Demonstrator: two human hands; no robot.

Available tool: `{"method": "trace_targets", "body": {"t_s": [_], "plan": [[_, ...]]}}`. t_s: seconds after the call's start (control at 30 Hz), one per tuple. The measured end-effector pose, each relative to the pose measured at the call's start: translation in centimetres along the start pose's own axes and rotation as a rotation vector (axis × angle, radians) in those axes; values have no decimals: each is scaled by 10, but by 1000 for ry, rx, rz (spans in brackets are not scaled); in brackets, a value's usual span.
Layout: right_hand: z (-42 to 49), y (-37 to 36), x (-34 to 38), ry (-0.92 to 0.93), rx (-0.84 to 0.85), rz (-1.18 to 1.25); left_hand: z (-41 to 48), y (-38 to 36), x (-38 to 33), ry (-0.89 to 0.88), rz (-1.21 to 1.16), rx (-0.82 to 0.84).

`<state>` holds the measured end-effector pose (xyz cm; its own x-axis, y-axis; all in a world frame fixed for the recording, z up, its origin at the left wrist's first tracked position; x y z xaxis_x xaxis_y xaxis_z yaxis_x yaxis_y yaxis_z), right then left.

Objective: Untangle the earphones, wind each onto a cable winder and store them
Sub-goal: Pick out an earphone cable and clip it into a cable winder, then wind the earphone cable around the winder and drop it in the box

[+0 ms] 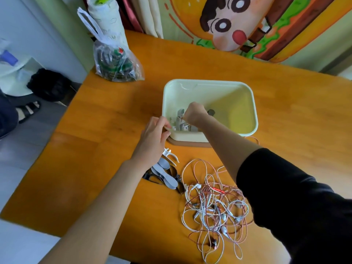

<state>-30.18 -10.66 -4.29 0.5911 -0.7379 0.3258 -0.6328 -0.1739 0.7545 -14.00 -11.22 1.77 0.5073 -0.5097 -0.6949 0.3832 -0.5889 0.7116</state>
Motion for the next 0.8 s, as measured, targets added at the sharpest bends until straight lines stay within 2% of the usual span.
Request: {"method": "trace_targets", "body": {"t_s": [0.07,0.17,0.3,0.4,0.47,0.57,0.63,0.73,0.8], "plan": [[-4,2,2,34,25,17,-1,0,-1,1,1,-4],[-18,17,5,100,-45,78,-2,1,-1,7,11,-8],[-61,42,13,303,-318,141,-6,2,-3,79,39,-47],[-114,48,17,534,-561,244,-24,10,-5,95,-17,-242],[-140,36,8,603,-586,301,-40,6,2,124,-5,-301],[-155,0,-17,576,-461,277,-63,-23,14,128,91,-175],[-154,-33,-38,525,-299,197,-80,-47,11,66,134,-62],[-158,-76,-66,438,-16,80,-102,-89,4,65,230,220],[-168,-93,-81,398,86,26,-118,-115,4,97,281,421]]}}
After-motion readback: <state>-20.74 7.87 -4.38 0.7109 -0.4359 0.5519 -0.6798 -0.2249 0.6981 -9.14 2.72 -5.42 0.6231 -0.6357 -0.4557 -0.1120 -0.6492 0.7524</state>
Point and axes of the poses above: each hand's wrist, its own z-axis towards the middle knuckle, its own y-axis out of the back of the hand, x = y × z, the point moved 8 cm from there along z, towards the middle knuckle, and after that the axes turned 3 degrees about x, right-handed, at the moved point
